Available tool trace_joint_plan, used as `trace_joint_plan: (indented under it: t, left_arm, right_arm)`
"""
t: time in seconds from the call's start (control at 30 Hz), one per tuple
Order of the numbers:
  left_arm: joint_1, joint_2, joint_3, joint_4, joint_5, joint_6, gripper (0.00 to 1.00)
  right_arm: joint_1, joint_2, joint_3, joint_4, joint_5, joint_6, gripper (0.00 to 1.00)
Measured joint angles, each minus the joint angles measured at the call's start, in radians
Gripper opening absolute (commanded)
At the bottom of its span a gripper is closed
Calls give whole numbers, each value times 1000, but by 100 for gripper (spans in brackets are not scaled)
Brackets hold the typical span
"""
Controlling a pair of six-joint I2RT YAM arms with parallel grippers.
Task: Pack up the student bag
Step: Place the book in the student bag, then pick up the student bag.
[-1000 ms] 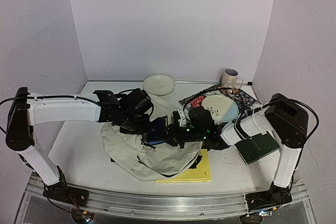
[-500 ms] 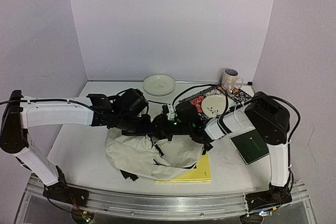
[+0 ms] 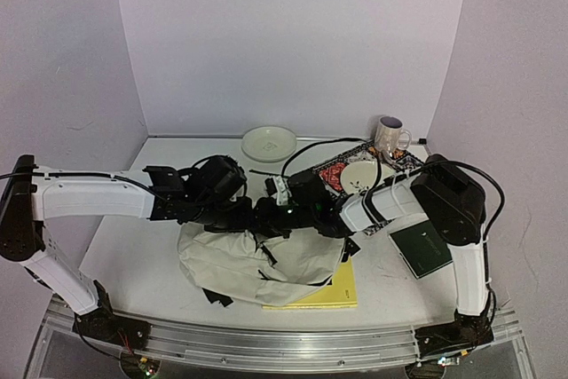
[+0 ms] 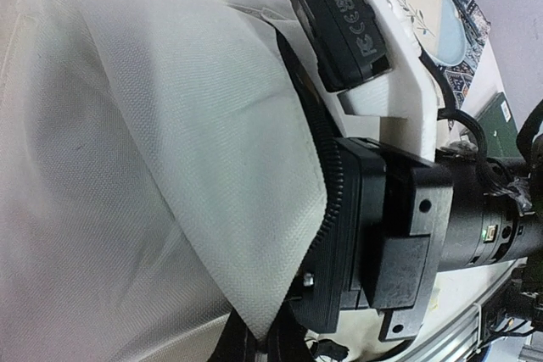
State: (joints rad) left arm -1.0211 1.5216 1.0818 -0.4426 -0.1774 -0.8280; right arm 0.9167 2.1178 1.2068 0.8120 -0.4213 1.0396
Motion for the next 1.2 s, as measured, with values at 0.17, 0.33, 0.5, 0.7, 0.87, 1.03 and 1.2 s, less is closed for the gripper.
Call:
trace_joint_plan:
  t: [0.17, 0.33, 0.5, 0.7, 0.87, 1.03, 1.2]
  left_arm:
    - [-1, -22, -33, 24, -12, 0, 4]
    - [-1, -28, -50, 43, -27, 0, 11]
    - [-1, -35, -69, 77, -33, 1, 19]
    - [-1, -44, -92, 123, -28, 1, 33]
    - [-1, -83, -124, 141, -5, 1, 40]
    - [-6, -149, -185, 153, 26, 0, 49]
    - [-41, -203, -245, 155, 44, 1, 51]
  right_arm:
    - [3, -50, -10, -85, 12, -109, 55]
    - [-2, -159, -40, -199, 60, -233, 63]
    - [-4, -246, -55, -289, 97, -340, 64]
    - [10, -322, -82, -344, 96, -451, 56]
    - [28, -386, -170, -371, 95, -532, 52]
    - [72, -429, -248, -390, 93, -591, 52]
    - [120, -434, -284, -394, 93, -621, 49]
